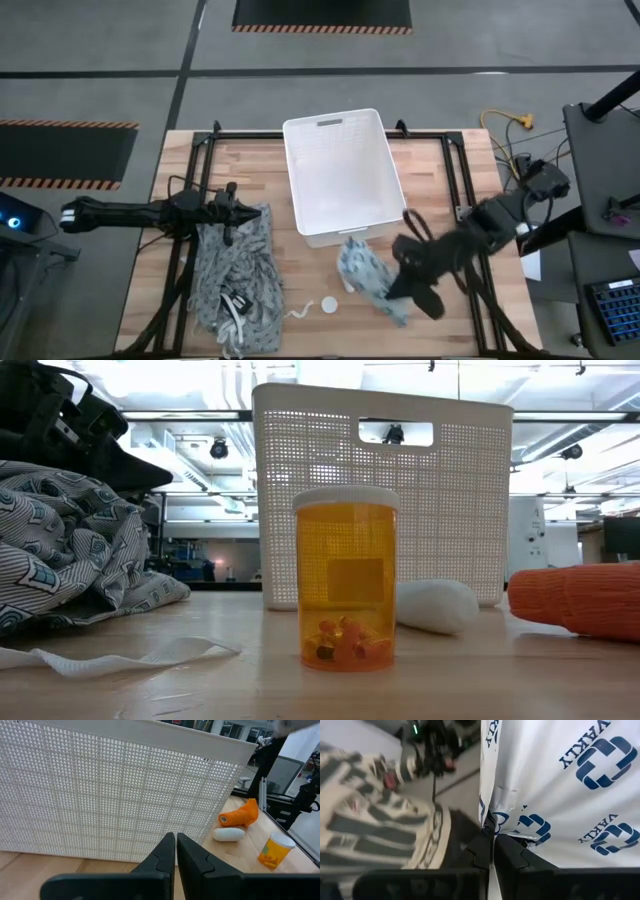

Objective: Pick & place medical supplies in basket/bin
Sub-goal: Put the blue mailer bag into the white bin

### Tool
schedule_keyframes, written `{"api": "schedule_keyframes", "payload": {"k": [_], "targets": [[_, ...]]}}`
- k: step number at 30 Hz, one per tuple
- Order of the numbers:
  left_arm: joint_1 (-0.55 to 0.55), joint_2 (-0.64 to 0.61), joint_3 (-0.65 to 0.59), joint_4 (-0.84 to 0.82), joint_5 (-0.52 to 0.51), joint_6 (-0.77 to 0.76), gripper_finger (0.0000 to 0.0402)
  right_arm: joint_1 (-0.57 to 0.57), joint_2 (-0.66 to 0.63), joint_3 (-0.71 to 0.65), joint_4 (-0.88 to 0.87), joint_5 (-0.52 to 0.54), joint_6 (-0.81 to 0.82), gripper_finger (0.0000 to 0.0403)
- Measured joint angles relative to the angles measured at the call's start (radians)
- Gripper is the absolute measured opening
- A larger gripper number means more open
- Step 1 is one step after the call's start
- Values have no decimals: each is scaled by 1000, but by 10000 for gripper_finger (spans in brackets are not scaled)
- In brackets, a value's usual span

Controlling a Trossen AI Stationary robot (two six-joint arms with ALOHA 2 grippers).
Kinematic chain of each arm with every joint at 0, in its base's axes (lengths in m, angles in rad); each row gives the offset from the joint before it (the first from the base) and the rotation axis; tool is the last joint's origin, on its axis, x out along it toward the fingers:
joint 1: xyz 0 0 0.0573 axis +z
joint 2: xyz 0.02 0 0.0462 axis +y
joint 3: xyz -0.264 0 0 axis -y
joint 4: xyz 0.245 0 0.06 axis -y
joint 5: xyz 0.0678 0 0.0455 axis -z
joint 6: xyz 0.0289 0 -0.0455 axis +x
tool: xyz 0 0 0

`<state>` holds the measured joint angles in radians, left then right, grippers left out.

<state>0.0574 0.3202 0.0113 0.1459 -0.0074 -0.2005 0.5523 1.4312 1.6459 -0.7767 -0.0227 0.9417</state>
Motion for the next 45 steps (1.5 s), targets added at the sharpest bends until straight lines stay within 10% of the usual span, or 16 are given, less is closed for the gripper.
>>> {"api": "schedule_keyframes", "payload": {"k": [18,25,45], "targets": [[0,0,0,0,0,0,0,-626,217,278,-134,1,-546,9],[0,0,0,0,0,0,0,-831,406,359,-363,0,-448,9],[0,0,0,0,0,0,0,-920,737,484,-478,-102,-373,9]]}}
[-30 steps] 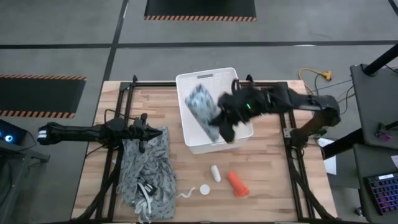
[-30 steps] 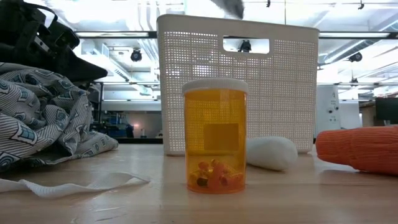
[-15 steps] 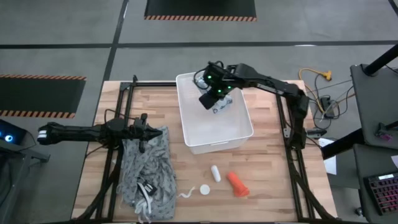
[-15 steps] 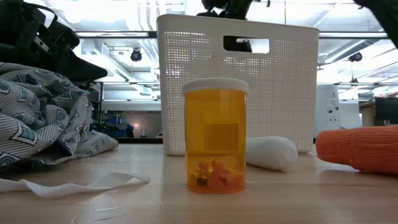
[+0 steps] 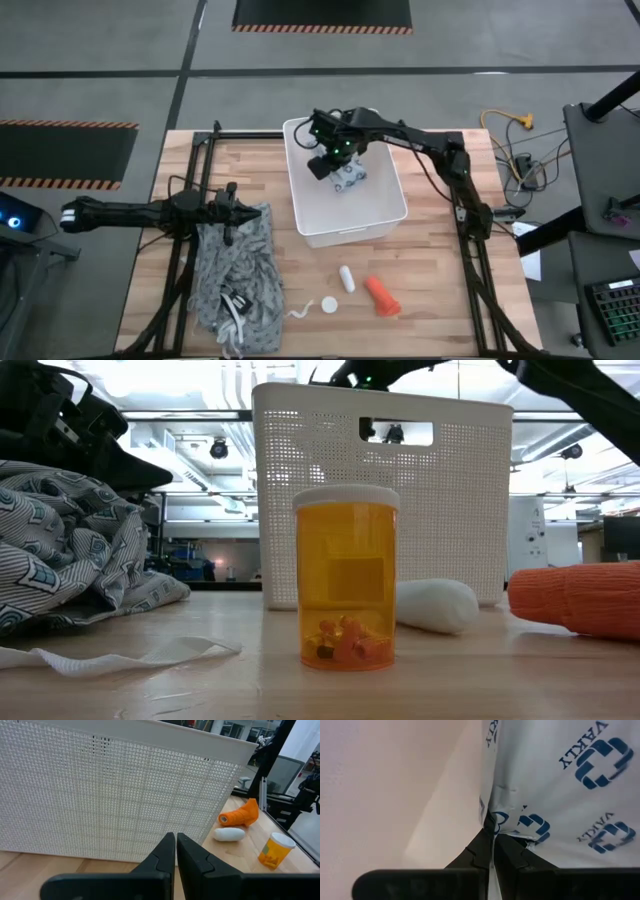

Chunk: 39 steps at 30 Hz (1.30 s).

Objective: Pick & place medical supplies in basket/bin
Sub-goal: Put the blue mailer bag into the white bin, then put the orange bandage into the white bin

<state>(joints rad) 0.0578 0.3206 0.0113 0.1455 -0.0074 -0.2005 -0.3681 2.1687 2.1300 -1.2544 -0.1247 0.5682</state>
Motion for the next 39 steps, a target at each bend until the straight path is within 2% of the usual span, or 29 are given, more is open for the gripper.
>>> {"api": "schedule_keyframes", "payload": {"k": [8,20,26,30,36,39], "targets": [[0,0,0,0,0,0,0,0,3,-1,-7,-3,-63,24],[0,0,0,0,0,0,0,1,-47,11,-10,-7,-112,148],[0,0,0,0,0,0,0,30,-135,9,37,-3,-141,181],[0,0,0,0,0,0,0,116,-252,10,60,20,-190,181],[0,0,0,0,0,0,0,345,-423,3,63,224,-217,173],[0,0,0,0,0,0,0,480,-482,-4,53,285,-253,174]]}}
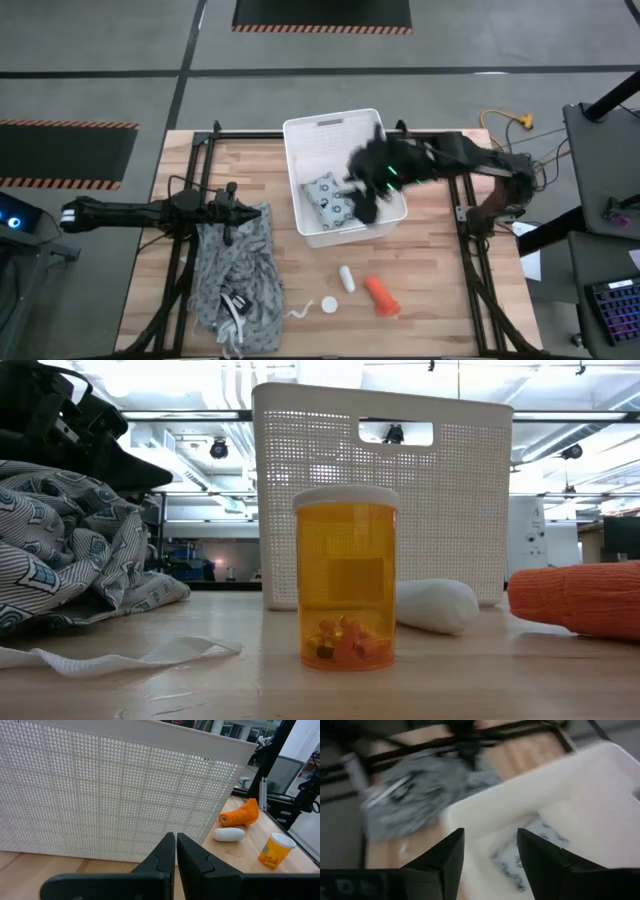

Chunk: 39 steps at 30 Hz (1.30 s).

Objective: Pick & place medical supplies in basket/bin
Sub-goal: Put the orange bandage into the white bin

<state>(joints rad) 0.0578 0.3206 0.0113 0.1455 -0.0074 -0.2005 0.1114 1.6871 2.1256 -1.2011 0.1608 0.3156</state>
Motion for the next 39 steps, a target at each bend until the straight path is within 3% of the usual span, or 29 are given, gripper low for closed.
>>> {"api": "schedule_keyframes", "payload": {"k": [3,7,16,23,39], "targets": [[0,0,0,0,0,0,0,120,-21,-14,-46,22,10,173],[0,0,0,0,0,0,0,241,-14,-38,-142,49,154,183],[0,0,0,0,0,0,0,444,29,-174,-330,49,621,267],[0,0,0,0,0,0,0,507,27,-422,-104,45,811,299],[0,0,0,0,0,0,0,515,25,-928,434,58,932,292]]}}
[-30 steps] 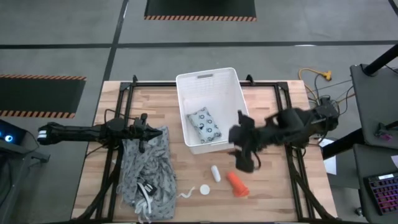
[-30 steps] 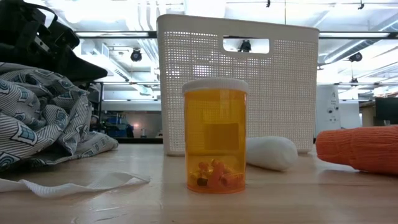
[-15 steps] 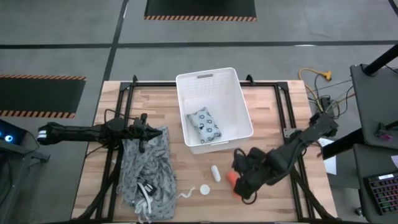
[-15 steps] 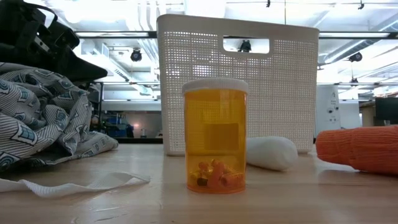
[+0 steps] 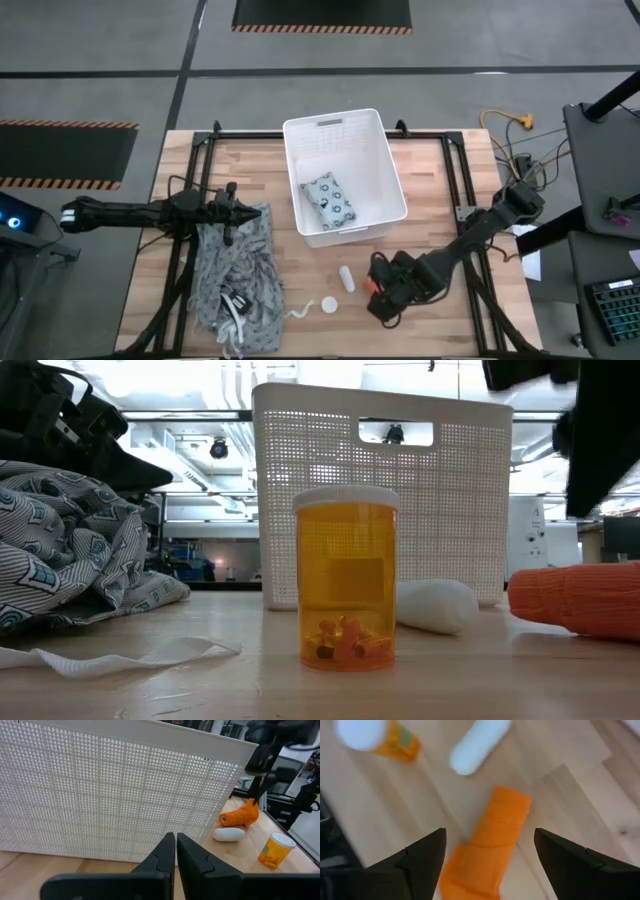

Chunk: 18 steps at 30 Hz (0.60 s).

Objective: Pick & place medical supplies in basket/bin
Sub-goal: Put the orange bandage into the white bin

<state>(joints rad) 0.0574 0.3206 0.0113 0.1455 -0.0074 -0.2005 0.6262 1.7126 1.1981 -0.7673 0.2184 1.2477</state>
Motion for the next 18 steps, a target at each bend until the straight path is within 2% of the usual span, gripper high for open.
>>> {"api": "schedule_keyframes", "payload": {"k": [5,11,18], "targets": [[0,0,0,0,0,0,0,0,3,-110,102,-4,58,290],[0,0,0,0,0,0,0,2,8,-198,293,-14,-30,290],[0,0,0,0,0,0,0,2,37,-257,286,-18,-4,269]]}}
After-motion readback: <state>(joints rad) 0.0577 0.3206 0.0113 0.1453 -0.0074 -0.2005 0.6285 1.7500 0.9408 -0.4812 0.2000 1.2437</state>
